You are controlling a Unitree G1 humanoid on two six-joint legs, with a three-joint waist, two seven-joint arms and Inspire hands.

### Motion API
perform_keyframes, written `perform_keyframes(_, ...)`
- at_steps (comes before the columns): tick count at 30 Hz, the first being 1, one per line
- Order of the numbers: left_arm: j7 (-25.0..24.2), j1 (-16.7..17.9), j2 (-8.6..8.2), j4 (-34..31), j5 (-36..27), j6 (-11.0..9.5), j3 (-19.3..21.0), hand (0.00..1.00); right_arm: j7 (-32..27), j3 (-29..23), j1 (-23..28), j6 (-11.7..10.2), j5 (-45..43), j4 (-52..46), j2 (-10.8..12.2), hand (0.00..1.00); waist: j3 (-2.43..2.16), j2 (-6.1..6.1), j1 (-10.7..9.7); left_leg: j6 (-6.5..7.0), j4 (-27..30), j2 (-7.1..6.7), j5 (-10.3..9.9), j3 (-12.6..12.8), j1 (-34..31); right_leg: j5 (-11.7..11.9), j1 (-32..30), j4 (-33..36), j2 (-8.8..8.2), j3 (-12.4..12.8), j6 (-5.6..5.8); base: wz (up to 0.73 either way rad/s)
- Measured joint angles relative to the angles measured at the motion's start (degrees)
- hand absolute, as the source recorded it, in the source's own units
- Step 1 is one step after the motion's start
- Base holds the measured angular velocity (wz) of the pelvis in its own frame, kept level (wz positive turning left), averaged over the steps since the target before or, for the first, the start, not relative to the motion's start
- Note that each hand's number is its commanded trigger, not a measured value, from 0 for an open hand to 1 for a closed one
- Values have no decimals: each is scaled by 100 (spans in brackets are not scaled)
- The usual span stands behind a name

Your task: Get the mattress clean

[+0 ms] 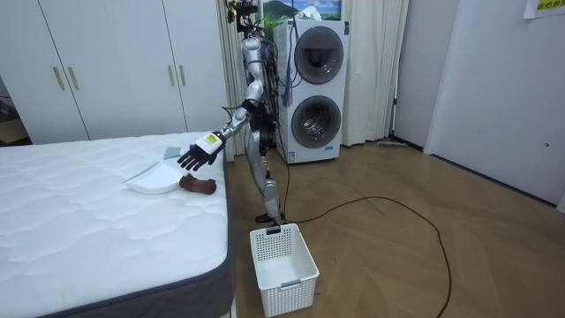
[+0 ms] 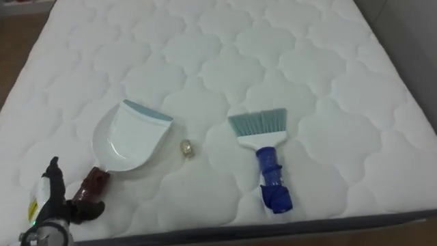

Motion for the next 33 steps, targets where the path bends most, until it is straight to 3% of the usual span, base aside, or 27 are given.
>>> perform_keyframes(9, -31, -254, 1, 386, -28, 6, -109, 0, -20, -4, -162, -11, 178, 62, -8, 0, 14, -27, -77, 11, 55, -3, 7, 11, -264, 2, -277, 64, -11, -11, 3, 0)
perform_keyframes(21, -108, -703, 48, 945, -210, 4, -142, 0, -83, 52, -482, -191, 376, 144, -52, 0, 15, -10, -116, 11, 105, 1, 7, 25, -464, 2, -487, 145, -25, -34, 2, 1)
perform_keyframes(26, -109, -1004, 132, 1134, -303, -2, -238, 0, -167, 306, -488, -196, 714, 185, -89, 0, 78, 84, -113, 33, 193, 6, 20, 143, -673, 2, -675, 249, -66, -126, 3, 7)
perform_keyframes(33, -109, -1156, 272, 1288, -313, -21, -196, 0, -193, 497, -565, -256, 886, 322, -92, 0, 88, 99, -66, 47, 192, 11, 83, 317, -908, 1, -1008, 418, -103, -108, 3, -3)
